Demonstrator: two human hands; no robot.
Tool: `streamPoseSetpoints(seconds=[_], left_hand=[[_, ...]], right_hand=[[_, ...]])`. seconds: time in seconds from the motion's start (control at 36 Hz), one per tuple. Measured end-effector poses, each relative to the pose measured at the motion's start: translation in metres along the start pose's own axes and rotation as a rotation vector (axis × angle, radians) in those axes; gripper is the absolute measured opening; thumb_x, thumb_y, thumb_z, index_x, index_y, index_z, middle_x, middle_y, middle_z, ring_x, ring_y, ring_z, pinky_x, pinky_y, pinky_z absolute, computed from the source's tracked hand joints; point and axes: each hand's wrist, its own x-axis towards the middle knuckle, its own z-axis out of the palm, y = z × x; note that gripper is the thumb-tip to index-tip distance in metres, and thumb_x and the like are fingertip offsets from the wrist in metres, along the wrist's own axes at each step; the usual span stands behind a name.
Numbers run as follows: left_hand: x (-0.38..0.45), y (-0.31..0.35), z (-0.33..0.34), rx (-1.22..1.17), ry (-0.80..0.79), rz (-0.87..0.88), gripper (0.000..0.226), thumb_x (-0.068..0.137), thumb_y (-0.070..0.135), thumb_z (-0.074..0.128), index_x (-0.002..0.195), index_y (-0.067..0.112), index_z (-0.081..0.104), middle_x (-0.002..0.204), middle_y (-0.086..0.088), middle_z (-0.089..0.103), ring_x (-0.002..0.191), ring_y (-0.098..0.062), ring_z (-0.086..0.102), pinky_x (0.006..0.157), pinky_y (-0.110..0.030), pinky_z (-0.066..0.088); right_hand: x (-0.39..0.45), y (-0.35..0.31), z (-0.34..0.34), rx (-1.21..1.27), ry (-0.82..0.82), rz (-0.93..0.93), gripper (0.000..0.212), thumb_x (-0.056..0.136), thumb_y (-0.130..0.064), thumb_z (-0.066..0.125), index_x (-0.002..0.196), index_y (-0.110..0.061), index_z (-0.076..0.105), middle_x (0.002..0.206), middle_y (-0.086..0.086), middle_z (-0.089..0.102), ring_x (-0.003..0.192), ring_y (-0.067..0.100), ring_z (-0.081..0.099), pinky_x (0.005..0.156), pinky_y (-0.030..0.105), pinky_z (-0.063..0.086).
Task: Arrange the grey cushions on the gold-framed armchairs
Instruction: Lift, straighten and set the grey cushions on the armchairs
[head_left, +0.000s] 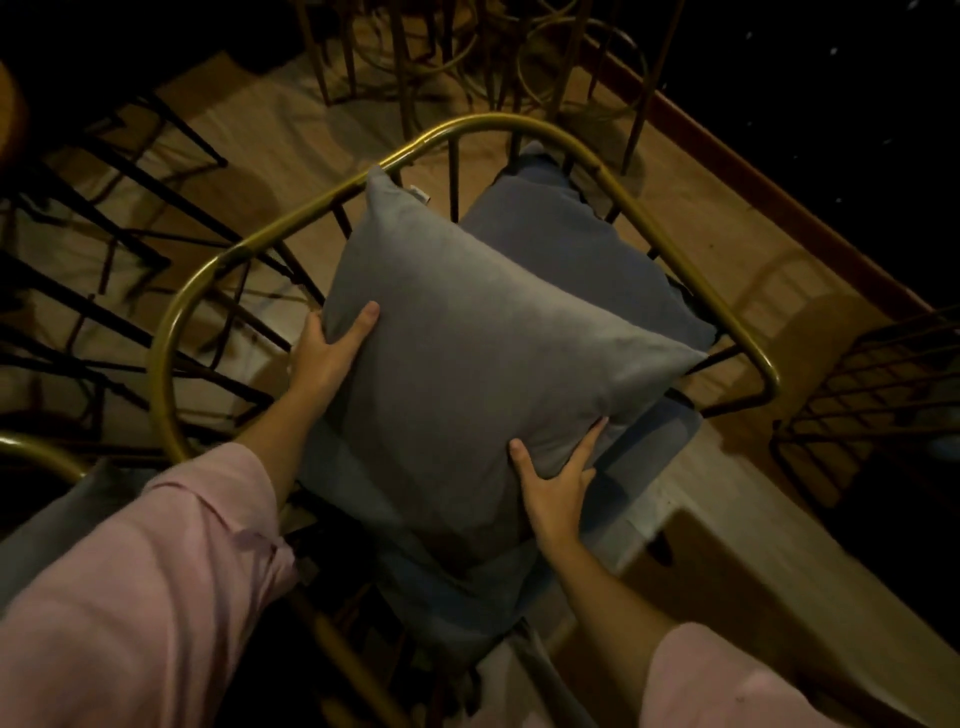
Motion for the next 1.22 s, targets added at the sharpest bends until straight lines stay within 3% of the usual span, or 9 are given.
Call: streamPoseSetpoints(seconds=[0.36,0.5,0.56,0.64,0.69,0.78,0.86,1.0,1.22], left_hand=[[-0.090,0.077,-0.060,-0.028,0.156,0.334,0.089,0.053,0.089,0.062,0.110,0.020,0.053,0.123,-0.006,0.062,0.113,-0.026,0.060,0.095,-0.049,0.052],[-0.140,0.101,-0.109,0.016,0.227,0.502,0.070,0.068,0.072,0.069,0.112,0.021,0.051,0.112,0.004,0.059,0.104,-0.019,0.059,0.080,-0.035,0.051],[-0.161,0.103,-0.134,-0.015,0.254,0.553,0.073,0.072,0.063,0.072,0.125,0.018,0.049,0.117,0.006,0.055,0.107,-0.015,0.055,0.080,-0.028,0.046],[-0.193,0.096,-0.177,-0.036,0.307,0.605,0.080,0.074,0.057,0.073,0.135,0.015,0.044,0.130,0.002,0.053,0.111,-0.011,0.050,0.081,-0.023,0.043],[-0.212,0.089,-0.199,-0.085,0.327,0.614,0.084,0.072,0.060,0.074,0.135,0.012,0.044,0.133,-0.002,0.055,0.116,-0.015,0.054,0.080,-0.021,0.046],[-0.242,0.072,-0.238,-0.183,0.382,0.617,0.093,0.059,0.075,0.071,0.127,0.015,0.048,0.127,-0.002,0.060,0.114,-0.019,0.060,0.091,-0.035,0.054],[-0.270,0.052,-0.284,-0.255,0.476,0.636,0.093,0.055,0.082,0.068,0.123,0.021,0.048,0.126,-0.001,0.061,0.113,-0.017,0.061,0.096,-0.042,0.053],[-0.305,0.005,-0.354,-0.323,0.611,0.597,0.092,0.058,0.079,0.069,0.129,0.024,0.049,0.129,0.003,0.059,0.118,-0.015,0.060,0.101,-0.042,0.051],[-0.366,-0.114,-0.434,-0.386,0.821,0.381,0.102,0.056,0.075,0.066,0.136,0.014,0.046,0.135,-0.006,0.058,0.122,-0.023,0.058,0.102,-0.044,0.050]], right_hand=[[-0.065,-0.064,-0.033,0.096,0.105,-0.210,0.111,0.074,-0.063,0.063,0.153,-0.044,-0.012,0.166,0.005,0.009,0.150,0.034,0.013,0.118,0.051,0.020],[-0.107,-0.100,-0.041,0.147,0.172,-0.401,0.105,0.083,-0.048,0.069,0.157,-0.032,-0.003,0.165,0.003,0.017,0.150,0.027,0.022,0.116,0.035,0.021],[-0.128,-0.115,-0.042,0.151,0.167,-0.463,0.106,0.082,-0.048,0.071,0.158,-0.030,-0.001,0.164,0.001,0.020,0.148,0.025,0.026,0.111,0.030,0.024],[-0.165,-0.139,-0.041,0.111,0.111,-0.521,0.113,0.074,-0.062,0.071,0.156,-0.038,-0.003,0.164,-0.002,0.022,0.147,0.027,0.028,0.116,0.042,0.028],[-0.188,-0.156,-0.041,0.134,0.093,-0.585,0.117,0.069,-0.062,0.076,0.156,-0.041,0.000,0.164,-0.005,0.021,0.147,0.022,0.028,0.116,0.039,0.029],[-0.229,-0.185,-0.041,0.158,0.082,-0.746,0.117,0.068,-0.054,0.082,0.156,-0.040,0.007,0.164,-0.008,0.022,0.145,0.015,0.031,0.110,0.025,0.030],[-0.267,-0.219,-0.033,0.090,-0.017,-0.800,0.119,0.065,-0.061,0.081,0.155,-0.045,0.004,0.164,-0.007,0.023,0.146,0.019,0.031,0.107,0.024,0.028],[-0.321,-0.258,0.004,-0.132,-0.216,-0.806,0.130,0.049,-0.083,0.074,0.148,-0.056,-0.005,0.165,-0.001,0.019,0.148,0.033,0.027,0.117,0.051,0.032],[-0.388,-0.246,0.117,-0.397,-0.489,-0.941,0.133,0.057,-0.076,0.076,0.156,-0.039,-0.005,0.166,-0.002,0.018,0.148,0.028,0.028,0.118,0.041,0.030]])
